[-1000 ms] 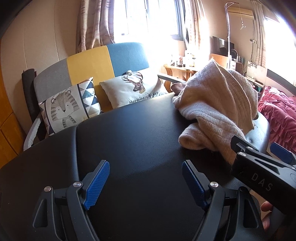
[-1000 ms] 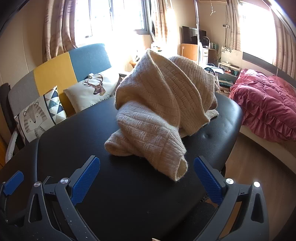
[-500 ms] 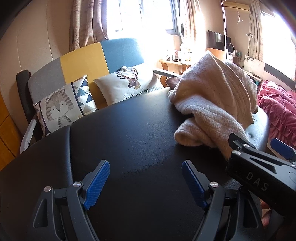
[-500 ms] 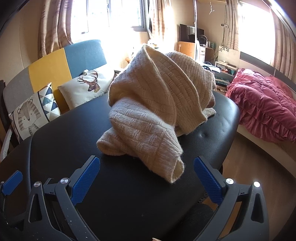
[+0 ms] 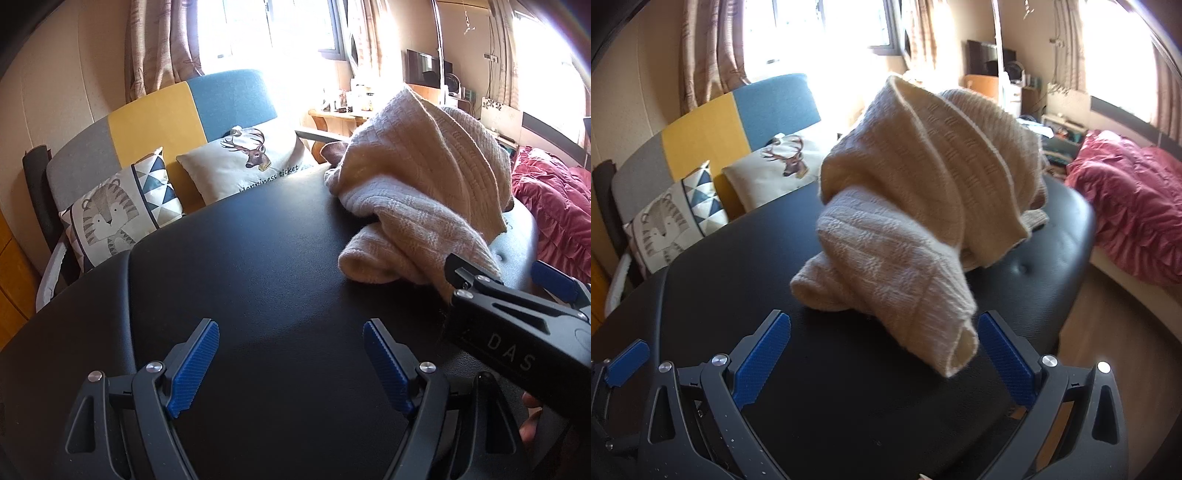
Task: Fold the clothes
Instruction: 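Move the right tool toward the crumpled cream sweater on the table, then close the right gripper on a sleeve of the cream sweater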
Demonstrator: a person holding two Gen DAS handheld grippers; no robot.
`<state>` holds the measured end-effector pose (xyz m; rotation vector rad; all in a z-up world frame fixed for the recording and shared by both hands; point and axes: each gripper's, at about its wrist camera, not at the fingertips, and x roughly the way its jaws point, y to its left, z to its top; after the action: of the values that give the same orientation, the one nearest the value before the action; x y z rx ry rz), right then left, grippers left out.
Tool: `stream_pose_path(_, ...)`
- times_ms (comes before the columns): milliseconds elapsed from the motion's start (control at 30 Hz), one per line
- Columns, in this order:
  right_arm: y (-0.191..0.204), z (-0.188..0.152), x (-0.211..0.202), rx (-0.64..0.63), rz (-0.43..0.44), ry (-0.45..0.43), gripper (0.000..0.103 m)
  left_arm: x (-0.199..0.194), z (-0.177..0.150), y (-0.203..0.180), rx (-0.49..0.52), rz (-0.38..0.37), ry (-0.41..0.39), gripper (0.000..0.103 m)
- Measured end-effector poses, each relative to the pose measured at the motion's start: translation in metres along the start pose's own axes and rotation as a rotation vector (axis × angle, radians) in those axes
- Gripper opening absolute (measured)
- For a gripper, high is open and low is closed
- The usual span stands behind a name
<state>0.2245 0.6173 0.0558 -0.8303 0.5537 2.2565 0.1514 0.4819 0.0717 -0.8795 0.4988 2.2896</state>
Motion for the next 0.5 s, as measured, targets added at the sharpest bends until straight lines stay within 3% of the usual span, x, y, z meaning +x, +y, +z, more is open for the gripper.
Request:
stream_pose_path(200,-0.024,0.007,0.026,0.036,-0.083,0.026,0.103,0.005,-0.004,0.001,-0.002,0.002,0.014,0.082)
stream_pose_path(367,-0.038,0.014,0.037,0.048,-0.066,0.008,0.103,0.026,-0.003,-0.006,0.024,-0.039,0.053,0.082)
stream_pose_path(500,-0.041,0.022,0.045,0.047,-0.029,-0.016,0.103,0.043,0.001,-0.011,0.052,-0.014,0.090,0.082)
